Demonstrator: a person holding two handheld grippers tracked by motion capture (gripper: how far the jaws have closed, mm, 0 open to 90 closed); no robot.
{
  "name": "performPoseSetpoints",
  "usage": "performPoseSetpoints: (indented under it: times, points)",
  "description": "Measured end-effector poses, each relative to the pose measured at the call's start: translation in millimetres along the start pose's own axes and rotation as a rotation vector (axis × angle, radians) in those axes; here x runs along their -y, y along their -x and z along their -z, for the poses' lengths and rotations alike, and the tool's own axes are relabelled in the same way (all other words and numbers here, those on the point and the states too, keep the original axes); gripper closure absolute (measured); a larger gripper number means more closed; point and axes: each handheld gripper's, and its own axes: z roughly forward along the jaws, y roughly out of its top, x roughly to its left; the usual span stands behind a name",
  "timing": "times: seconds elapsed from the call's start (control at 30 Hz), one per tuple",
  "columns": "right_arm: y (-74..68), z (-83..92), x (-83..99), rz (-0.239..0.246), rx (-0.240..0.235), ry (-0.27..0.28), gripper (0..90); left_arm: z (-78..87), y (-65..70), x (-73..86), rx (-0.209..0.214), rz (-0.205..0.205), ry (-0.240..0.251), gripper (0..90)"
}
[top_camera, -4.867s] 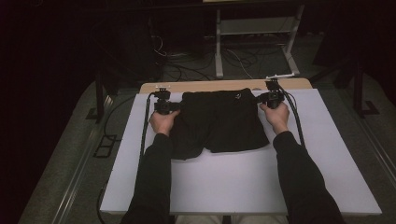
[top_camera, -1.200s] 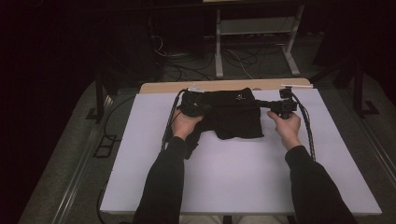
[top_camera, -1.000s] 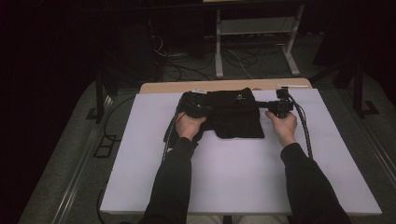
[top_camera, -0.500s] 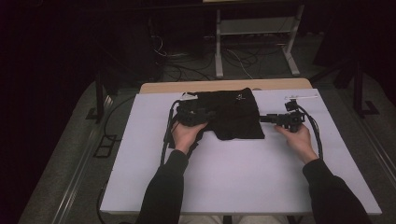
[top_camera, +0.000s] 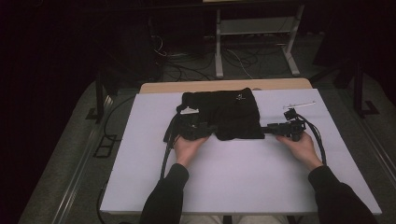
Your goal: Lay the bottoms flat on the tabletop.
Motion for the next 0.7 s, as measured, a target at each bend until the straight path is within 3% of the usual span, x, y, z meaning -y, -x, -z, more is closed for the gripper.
performPoseSetpoints:
  times: [0.27, 0.3, 0.37, 0.4, 0.47, 0.5, 0.53, 0.63, 0.7]
  points:
    - [-3.4, -8.0, 4.2, 0.012, -0.019, -0.033, 49.7, -11.1, 2.5, 9.4, 0.030, 0.034, -0.057, 43.4]
    - [-6.2, -10.8, 4.0, 0.025, -0.017, -0.046, 56.8, -14.7, 2.8, 11.0, 0.036, 0.039, -0.064, 43.4]
    - [-8.2, -11.7, 3.8, 0.034, -0.013, -0.055, 61.9, -16.2, 2.9, 11.7, 0.037, 0.040, -0.065, 43.2]
    - [-12.6, -12.6, 3.0, 0.057, -0.025, -0.073, 72.9, -18.2, 2.8, 12.7, 0.039, 0.044, -0.057, 43.3]
    - [-14.8, -12.6, 2.4, 0.069, -0.032, -0.079, 78.2, -18.8, 2.4, 12.7, 0.041, 0.050, -0.052, 43.4]
    - [-18.3, -12.2, 0.8, 0.078, -0.077, -0.084, 87.0, -19.3, 2.2, 12.6, 0.042, 0.054, -0.048, 43.3]
    - [-18.3, -12.2, 0.8, 0.078, -0.077, -0.084, 87.0, -19.5, 2.0, 12.6, 0.042, 0.056, -0.045, 43.3]
    - [-22.8, -9.2, -2.8, 0.056, -0.158, -0.074, 87.8, -19.0, 1.3, 12.7, 0.047, 0.061, -0.045, 43.3]
    - [-29.3, -4.5, -7.8, 0.067, -0.192, -0.060, 87.9, -18.5, 1.0, 12.4, 0.043, 0.055, -0.048, 43.4]
